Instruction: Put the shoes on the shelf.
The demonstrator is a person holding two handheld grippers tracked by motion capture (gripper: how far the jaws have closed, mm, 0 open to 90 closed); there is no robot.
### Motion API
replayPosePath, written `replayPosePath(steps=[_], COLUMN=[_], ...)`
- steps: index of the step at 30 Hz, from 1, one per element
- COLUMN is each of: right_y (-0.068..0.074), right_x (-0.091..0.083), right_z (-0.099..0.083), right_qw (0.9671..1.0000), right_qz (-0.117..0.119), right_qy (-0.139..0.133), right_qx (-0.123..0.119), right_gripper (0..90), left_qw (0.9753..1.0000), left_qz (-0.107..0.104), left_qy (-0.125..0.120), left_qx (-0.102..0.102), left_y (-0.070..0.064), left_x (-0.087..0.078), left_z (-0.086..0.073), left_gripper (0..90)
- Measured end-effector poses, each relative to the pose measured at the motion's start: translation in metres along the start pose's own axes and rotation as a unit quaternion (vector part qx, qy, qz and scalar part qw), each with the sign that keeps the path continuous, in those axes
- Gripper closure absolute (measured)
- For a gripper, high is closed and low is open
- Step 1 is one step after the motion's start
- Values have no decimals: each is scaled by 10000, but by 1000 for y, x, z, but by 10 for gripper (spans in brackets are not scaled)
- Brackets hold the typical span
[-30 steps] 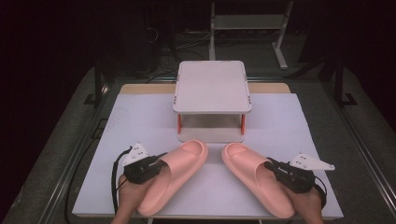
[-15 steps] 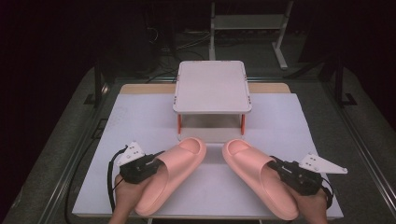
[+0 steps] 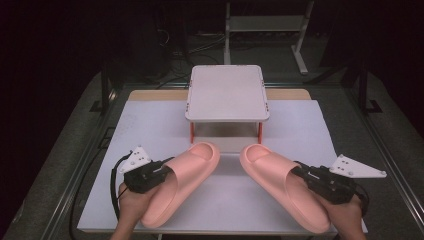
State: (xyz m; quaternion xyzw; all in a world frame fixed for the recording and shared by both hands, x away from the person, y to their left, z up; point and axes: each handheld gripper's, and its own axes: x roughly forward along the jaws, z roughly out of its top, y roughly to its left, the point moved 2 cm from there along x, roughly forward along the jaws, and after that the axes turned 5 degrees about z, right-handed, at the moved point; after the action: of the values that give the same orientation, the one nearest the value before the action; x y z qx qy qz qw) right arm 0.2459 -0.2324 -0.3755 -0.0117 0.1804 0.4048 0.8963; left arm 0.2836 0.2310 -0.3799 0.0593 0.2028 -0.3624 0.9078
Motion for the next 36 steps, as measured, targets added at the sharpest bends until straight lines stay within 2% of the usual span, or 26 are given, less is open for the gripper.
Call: replayPosePath(steps=[6,8,10,12,20,28,36], right_y=[-2,-2,-2,-3,-8,-14,-24], right_x=[-4,-5,-5,-5,-4,-2,7], right_z=[15,23,28,33,51,66,86], right_qw=[9999,9998,9997,9996,9993,9991,9987], right_qz=[9,27,52,71,94,97,233], right_qy=[-64,-127,-199,-246,-296,-368,-410], right_qx=[-93,-123,-122,-125,-187,-209,-207], right_gripper=[813,815,815,816,817,818,817], left_qw=[9999,9998,9998,9996,9990,9988,9988], left_qz=[-4,-12,-11,-13,85,110,127], left_qy=[-99,-156,-177,-255,-336,-366,-367], left_qx=[78,126,136,145,280,307,290], left_y=[3,5,6,8,16,25,37], left_x=[-4,-7,-8,-11,-16,-12,-3], left_z=[16,27,29,38,61,77,93], left_gripper=[789,789,789,789,789,789,789])
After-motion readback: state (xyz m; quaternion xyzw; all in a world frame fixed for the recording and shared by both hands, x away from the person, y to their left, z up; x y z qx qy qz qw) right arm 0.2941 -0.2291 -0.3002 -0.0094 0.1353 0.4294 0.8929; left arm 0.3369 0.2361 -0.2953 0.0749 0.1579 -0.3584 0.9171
